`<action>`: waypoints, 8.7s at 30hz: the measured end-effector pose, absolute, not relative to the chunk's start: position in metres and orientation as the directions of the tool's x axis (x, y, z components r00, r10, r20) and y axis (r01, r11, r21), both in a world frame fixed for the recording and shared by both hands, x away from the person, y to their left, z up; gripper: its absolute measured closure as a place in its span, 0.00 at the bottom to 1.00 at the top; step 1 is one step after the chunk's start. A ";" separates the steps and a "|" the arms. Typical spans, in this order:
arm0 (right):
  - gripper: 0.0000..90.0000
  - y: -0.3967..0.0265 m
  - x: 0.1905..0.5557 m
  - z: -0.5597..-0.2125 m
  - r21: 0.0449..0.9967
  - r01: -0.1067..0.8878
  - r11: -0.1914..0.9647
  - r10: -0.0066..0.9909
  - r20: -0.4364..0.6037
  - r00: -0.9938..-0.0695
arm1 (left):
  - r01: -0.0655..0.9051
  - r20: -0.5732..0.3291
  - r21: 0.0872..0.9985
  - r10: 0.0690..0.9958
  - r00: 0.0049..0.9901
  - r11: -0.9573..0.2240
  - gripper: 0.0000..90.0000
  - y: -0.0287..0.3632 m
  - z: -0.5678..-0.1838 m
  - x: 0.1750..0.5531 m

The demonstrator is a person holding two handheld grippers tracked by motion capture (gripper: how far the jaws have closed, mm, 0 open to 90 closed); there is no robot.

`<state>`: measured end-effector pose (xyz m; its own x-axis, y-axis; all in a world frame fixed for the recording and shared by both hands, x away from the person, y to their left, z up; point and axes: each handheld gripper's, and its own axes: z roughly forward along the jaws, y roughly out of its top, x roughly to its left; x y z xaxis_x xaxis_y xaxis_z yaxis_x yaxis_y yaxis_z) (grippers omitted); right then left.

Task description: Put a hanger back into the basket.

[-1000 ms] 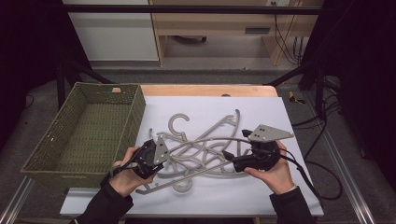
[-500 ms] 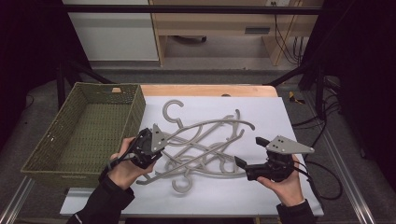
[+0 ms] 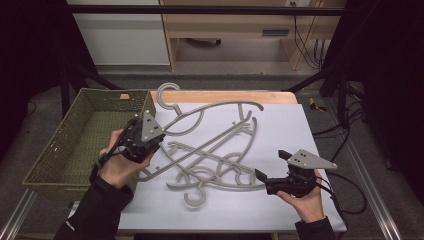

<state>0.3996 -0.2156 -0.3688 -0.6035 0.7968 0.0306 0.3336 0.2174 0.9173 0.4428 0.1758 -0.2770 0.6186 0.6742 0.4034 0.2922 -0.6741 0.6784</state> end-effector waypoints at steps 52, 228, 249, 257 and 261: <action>0.02 -0.218 0.409 -0.386 0.905 0.379 0.193 0.818 0.065 -0.571 | 0.464 0.377 0.724 0.856 0.355 -0.511 0.90 0.348 -0.282 0.490; 0.45 -0.097 0.459 -0.419 0.475 0.378 0.795 0.439 -0.020 -0.898 | 0.288 0.007 0.913 0.718 0.696 -0.289 0.07 0.275 -0.370 0.409; 0.79 -0.089 0.471 -0.448 0.353 0.358 0.865 0.379 0.009 -0.925 | 0.289 0.018 0.906 0.709 0.705 -0.310 0.08 0.270 -0.374 0.410; 0.88 -0.090 0.472 -0.448 0.357 0.336 0.872 0.357 0.007 -0.934 | 0.288 0.020 0.906 0.710 0.704 -0.311 0.08 0.270 -0.373 0.410; 0.90 -0.090 0.471 -0.447 0.371 0.312 0.875 0.332 0.011 -0.943 | 0.287 0.021 0.905 0.708 0.706 -0.313 0.08 0.270 -0.373 0.410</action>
<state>0.4714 -0.0904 -0.4475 -0.9432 0.3321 0.0114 0.3124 0.8746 0.3707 0.4097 0.2702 -0.3734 0.7056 0.7083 0.0207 0.2872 -0.3125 0.9054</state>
